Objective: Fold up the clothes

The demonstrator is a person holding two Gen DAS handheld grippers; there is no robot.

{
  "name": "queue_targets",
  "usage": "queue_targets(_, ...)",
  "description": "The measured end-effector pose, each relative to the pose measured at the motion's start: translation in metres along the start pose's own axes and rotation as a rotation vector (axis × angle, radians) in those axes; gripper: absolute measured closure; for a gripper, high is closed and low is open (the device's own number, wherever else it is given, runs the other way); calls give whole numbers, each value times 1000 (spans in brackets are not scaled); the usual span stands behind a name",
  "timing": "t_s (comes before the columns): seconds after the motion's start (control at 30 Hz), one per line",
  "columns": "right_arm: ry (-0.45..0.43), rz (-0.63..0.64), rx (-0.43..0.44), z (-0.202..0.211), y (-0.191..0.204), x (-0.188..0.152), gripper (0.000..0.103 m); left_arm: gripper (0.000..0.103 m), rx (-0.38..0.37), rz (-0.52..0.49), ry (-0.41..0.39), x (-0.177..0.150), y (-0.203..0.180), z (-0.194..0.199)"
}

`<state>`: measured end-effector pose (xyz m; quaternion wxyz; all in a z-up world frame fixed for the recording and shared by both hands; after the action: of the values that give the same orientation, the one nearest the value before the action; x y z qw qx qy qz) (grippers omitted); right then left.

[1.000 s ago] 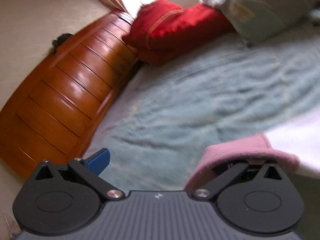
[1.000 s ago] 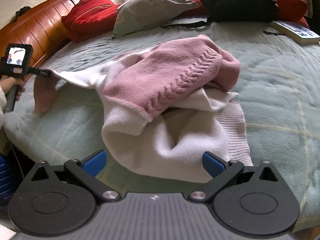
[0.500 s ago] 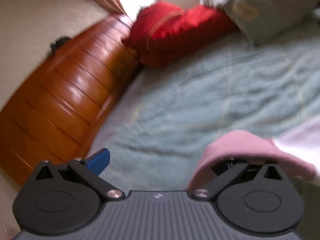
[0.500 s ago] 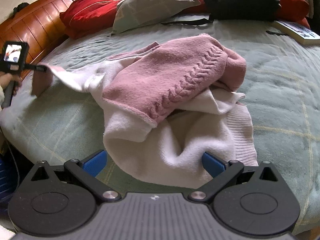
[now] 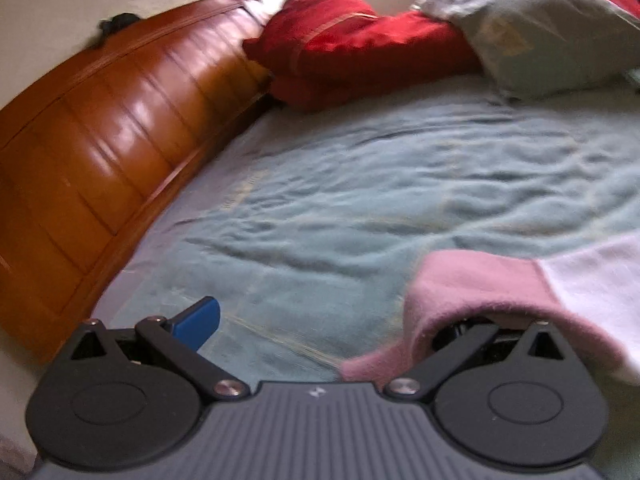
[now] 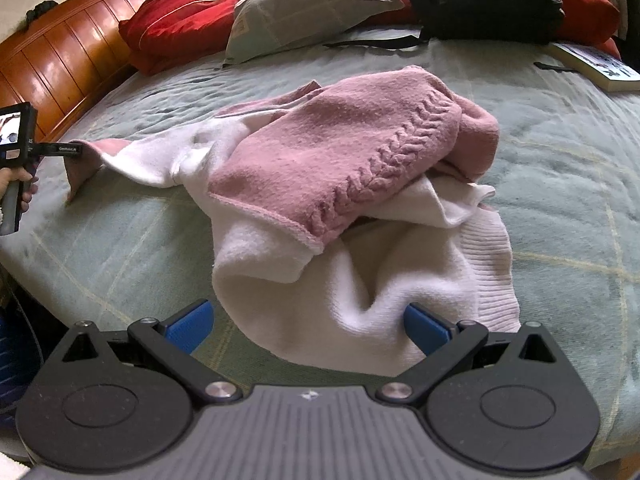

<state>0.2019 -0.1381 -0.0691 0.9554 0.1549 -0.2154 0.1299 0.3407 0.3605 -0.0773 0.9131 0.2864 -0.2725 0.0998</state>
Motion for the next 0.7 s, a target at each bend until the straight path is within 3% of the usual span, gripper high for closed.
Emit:
queue_targets(0.13, 3, 2, -2, -1, 2, 0, 0, 1, -38, -55, 49, -24, -18, -19)
queue_targets(0.33, 12, 1, -14, -3, 2, 1, 0, 0, -44, -10, 32, -31, -11, -26)
queue_targets(0.47, 12, -3, -16, -5, 3, 2, 0, 0, 105, 2, 12, -21, 16, -23)
queue_targets(0.6, 13, -8, -16, -7, 3, 2, 0, 0, 156, 80, 2, -17, 36, -20)
queue_targets(0.7, 12, -10, -13, -8, 3, 2, 0, 0, 182, -21, 9, -21, 23, -20)
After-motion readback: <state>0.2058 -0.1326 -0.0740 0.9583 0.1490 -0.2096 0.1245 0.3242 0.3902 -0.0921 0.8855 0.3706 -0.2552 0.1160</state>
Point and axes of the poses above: each gripper's, at about its wrist camera, not at the fingertips, and z roughly against the way its jaws point, y to its left, x to its top, the point moved 6 cm from there along -z, roughly the way its jaws point, and after that the axes turned 8 degrees about y, right-handed, at the moved point
